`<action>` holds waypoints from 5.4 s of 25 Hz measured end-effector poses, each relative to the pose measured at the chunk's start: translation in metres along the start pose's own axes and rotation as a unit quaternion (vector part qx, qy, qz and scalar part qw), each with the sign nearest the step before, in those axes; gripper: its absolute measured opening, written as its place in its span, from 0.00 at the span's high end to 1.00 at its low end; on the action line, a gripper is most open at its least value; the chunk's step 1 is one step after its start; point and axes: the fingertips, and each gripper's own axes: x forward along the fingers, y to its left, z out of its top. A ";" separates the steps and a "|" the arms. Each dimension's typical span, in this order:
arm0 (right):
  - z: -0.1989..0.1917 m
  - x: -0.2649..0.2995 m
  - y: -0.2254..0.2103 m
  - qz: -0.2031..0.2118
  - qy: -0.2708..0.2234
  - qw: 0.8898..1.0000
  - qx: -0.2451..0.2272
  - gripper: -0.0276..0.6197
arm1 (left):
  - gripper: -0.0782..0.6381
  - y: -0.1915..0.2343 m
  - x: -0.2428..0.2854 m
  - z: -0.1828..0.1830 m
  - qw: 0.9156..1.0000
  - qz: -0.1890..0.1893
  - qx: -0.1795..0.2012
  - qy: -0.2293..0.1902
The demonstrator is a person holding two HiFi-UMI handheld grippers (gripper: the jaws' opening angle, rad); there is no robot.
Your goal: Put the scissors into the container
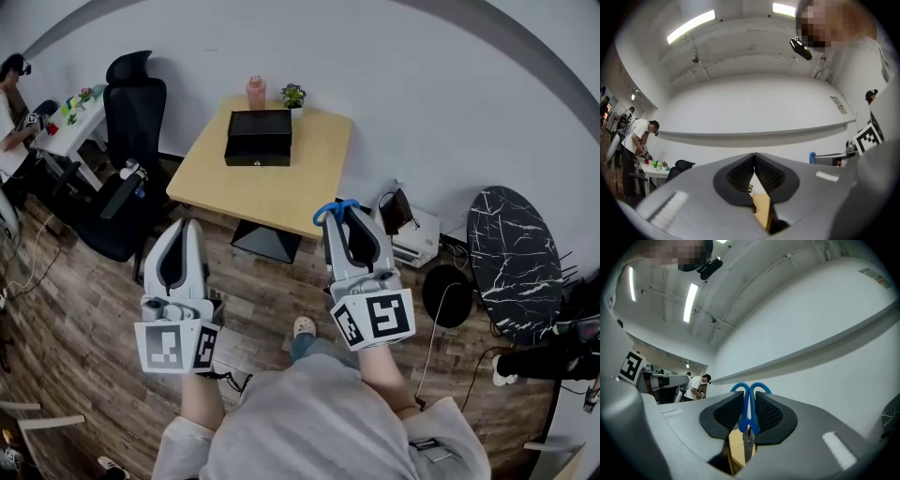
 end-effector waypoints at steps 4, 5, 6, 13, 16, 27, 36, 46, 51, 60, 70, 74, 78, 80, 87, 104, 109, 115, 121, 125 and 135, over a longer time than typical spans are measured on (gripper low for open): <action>0.003 0.016 -0.001 0.018 -0.011 1.000 -0.006 0.83 | 0.81 0.012 0.001 -0.004 0.999 0.031 0.003 -0.010; 0.001 0.030 -0.008 0.022 -0.011 1.000 -0.006 0.83 | 0.81 0.017 0.012 -0.009 0.999 0.040 0.002 -0.009; -0.001 0.046 -0.018 0.025 -0.010 1.000 -0.005 0.83 | 0.81 0.022 0.029 -0.014 0.999 0.045 0.001 -0.009; -0.017 0.118 -0.057 0.055 -0.004 0.998 -0.001 0.84 | 0.81 0.027 0.110 -0.024 0.999 0.048 0.021 -0.012; -0.023 0.134 -0.071 0.067 -0.004 0.998 0.001 0.84 | 0.81 0.025 0.130 -0.030 0.998 0.054 0.020 -0.015; -0.047 0.179 -0.097 0.071 0.007 0.997 0.017 0.84 | 0.81 0.035 0.178 -0.055 0.998 0.057 0.022 0.001; -0.062 0.241 -0.104 0.040 0.003 0.999 0.013 0.84 | 0.81 0.081 0.237 -0.073 0.999 0.032 0.009 -0.005; -0.087 0.330 -0.104 0.008 0.007 1.000 0.012 0.84 | 0.81 0.145 0.314 -0.099 1.000 0.001 0.003 0.002; -0.102 0.364 -0.098 -0.003 0.015 1.000 0.010 0.84 | 0.81 0.171 0.344 -0.114 1.000 -0.017 -0.002 0.010; -0.146 0.408 -0.090 -0.021 0.052 0.998 0.002 0.84 | 0.81 0.203 0.382 -0.147 0.998 -0.054 -0.006 0.028; -0.217 0.435 -0.082 -0.012 0.126 0.992 -0.020 0.84 | 0.81 0.226 0.411 -0.190 0.995 -0.071 -0.031 0.060; -0.248 0.440 -0.075 0.011 0.165 0.985 -0.047 0.84 | 0.81 0.232 0.417 -0.202 0.994 -0.074 -0.039 0.070; -0.288 0.443 -0.065 0.045 0.205 0.975 -0.072 0.85 | 0.81 0.241 0.420 -0.212 0.993 -0.072 -0.043 0.078; -0.307 0.443 -0.059 0.068 0.226 0.968 -0.087 0.85 | 0.81 0.246 0.420 -0.215 0.993 -0.068 -0.043 0.081; -0.367 0.438 -0.042 0.126 0.301 0.937 -0.128 0.85 | 0.81 0.263 0.416 -0.222 0.994 -0.051 -0.042 0.091; -0.479 0.413 -0.024 0.247 0.446 0.835 -0.205 0.85 | 0.81 0.288 0.407 -0.237 0.993 -0.023 -0.037 0.112; -0.501 0.407 -0.024 0.265 0.478 0.809 -0.216 0.84 | 0.81 0.294 0.404 -0.240 0.992 -0.018 -0.036 0.116; -0.518 0.401 -0.024 0.279 0.512 0.781 -0.226 0.84 | 0.81 0.300 0.399 -0.245 0.992 -0.013 -0.036 0.123; -0.525 0.401 -0.023 0.271 0.528 0.774 -0.222 0.84 | 0.81 0.307 0.393 -0.246 0.991 -0.010 -0.037 0.126; -0.526 0.401 -0.024 0.262 0.534 0.775 -0.213 0.84 | 0.81 0.309 0.389 -0.248 0.991 -0.009 -0.038 0.127; -0.501 0.405 -0.024 0.226 0.509 0.814 -0.165 0.85 | 0.81 0.302 0.369 -0.236 0.992 0.006 -0.032 0.122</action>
